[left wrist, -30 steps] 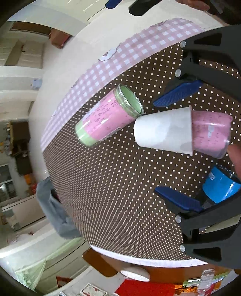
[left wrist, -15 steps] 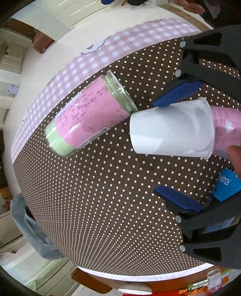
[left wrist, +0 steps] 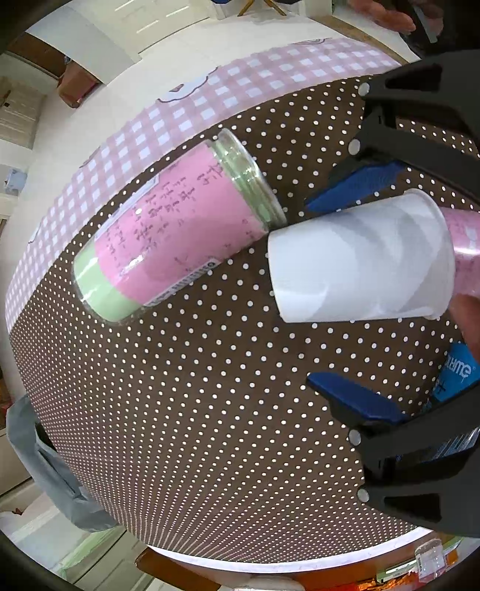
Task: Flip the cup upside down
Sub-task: 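Lift the white cup up and turn it with the left tool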
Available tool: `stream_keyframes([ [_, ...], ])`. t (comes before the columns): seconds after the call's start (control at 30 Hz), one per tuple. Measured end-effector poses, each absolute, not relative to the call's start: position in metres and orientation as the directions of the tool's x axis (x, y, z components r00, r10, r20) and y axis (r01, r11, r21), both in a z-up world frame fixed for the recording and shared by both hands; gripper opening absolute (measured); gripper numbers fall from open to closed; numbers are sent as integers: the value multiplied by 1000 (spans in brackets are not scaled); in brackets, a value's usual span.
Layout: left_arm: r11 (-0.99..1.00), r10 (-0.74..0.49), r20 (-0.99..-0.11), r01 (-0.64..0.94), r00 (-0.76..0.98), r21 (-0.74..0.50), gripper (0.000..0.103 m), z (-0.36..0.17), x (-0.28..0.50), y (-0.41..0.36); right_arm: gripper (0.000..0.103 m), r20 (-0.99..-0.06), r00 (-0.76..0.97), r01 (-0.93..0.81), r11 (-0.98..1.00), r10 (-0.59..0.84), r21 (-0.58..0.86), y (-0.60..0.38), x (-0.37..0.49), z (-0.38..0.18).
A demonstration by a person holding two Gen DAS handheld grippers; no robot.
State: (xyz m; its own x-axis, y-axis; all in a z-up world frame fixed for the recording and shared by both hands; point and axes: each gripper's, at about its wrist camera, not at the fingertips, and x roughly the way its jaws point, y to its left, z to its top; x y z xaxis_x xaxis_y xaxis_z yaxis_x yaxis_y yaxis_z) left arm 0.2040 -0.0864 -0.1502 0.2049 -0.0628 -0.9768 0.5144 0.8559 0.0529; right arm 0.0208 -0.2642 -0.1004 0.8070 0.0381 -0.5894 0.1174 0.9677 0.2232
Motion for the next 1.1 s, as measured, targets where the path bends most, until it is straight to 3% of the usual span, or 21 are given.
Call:
stream_keyframes([
  [0.1, 856, -72, -978, 515, 194, 39, 63, -153, 206, -88, 97, -588, 808, 119, 967, 37, 224, -264, 20, -100],
  [1.1, 894, -236, -845, 447, 480, 5, 59, -75, 164, -56, 97, -548, 836, 118, 975, 6, 191, -246, -10, -81],
])
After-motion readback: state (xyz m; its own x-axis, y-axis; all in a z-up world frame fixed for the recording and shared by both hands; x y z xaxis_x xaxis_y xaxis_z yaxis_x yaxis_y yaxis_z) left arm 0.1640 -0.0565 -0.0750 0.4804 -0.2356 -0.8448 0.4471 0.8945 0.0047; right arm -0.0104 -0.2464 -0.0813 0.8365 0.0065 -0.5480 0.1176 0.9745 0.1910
